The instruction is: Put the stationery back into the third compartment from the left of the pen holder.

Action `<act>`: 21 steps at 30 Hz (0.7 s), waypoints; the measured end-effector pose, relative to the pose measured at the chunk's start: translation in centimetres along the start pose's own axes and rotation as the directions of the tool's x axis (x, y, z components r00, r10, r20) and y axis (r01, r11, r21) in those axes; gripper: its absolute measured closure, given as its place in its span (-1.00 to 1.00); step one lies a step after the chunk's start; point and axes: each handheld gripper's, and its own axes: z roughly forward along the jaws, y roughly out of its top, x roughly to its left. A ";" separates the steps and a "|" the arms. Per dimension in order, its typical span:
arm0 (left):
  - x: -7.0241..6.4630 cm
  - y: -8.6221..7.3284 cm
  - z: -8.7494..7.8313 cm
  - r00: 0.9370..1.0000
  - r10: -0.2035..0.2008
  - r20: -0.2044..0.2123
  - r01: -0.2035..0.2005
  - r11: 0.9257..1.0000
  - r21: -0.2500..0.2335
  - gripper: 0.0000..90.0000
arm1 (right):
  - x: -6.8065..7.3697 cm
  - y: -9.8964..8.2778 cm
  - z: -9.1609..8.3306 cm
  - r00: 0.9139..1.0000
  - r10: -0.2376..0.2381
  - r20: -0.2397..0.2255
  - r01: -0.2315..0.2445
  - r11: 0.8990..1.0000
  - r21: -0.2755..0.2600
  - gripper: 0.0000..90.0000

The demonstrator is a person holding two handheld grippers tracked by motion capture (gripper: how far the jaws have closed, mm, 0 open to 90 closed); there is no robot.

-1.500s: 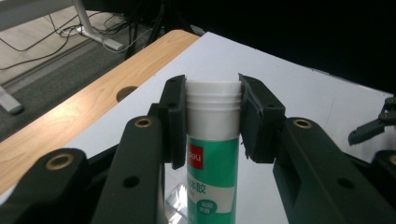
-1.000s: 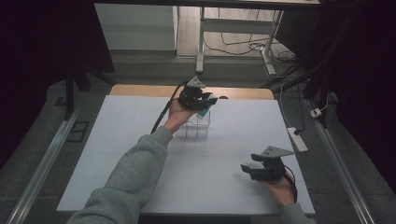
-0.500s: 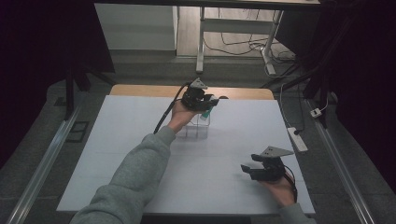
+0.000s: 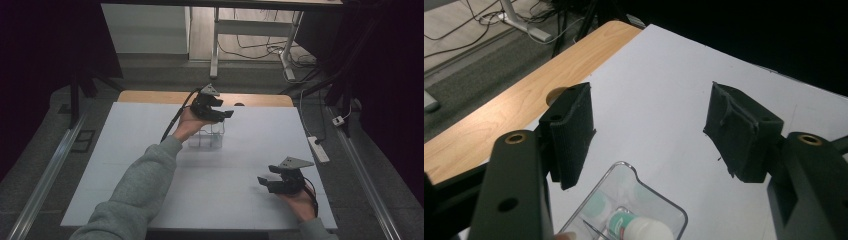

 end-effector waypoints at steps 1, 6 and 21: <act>0.0 -0.1 -0.2 1.000 0.001 -0.002 -0.001 1.000 0.000 -0.21 | 0.0 0.0 0.0 1.000 0.000 0.000 0.000 1.000 0.000 -0.27; 0.1 -0.6 -1.0 1.000 0.000 -0.026 -0.001 1.000 -0.024 -0.19 | 0.0 0.0 0.0 1.000 0.001 0.000 -0.001 1.000 0.000 -0.27; 0.4 -3.9 -4.0 1.000 -0.015 -0.023 0.015 1.000 -0.028 -0.15 | 0.0 -0.1 0.0 1.000 0.005 0.008 -0.005 1.000 0.001 -0.28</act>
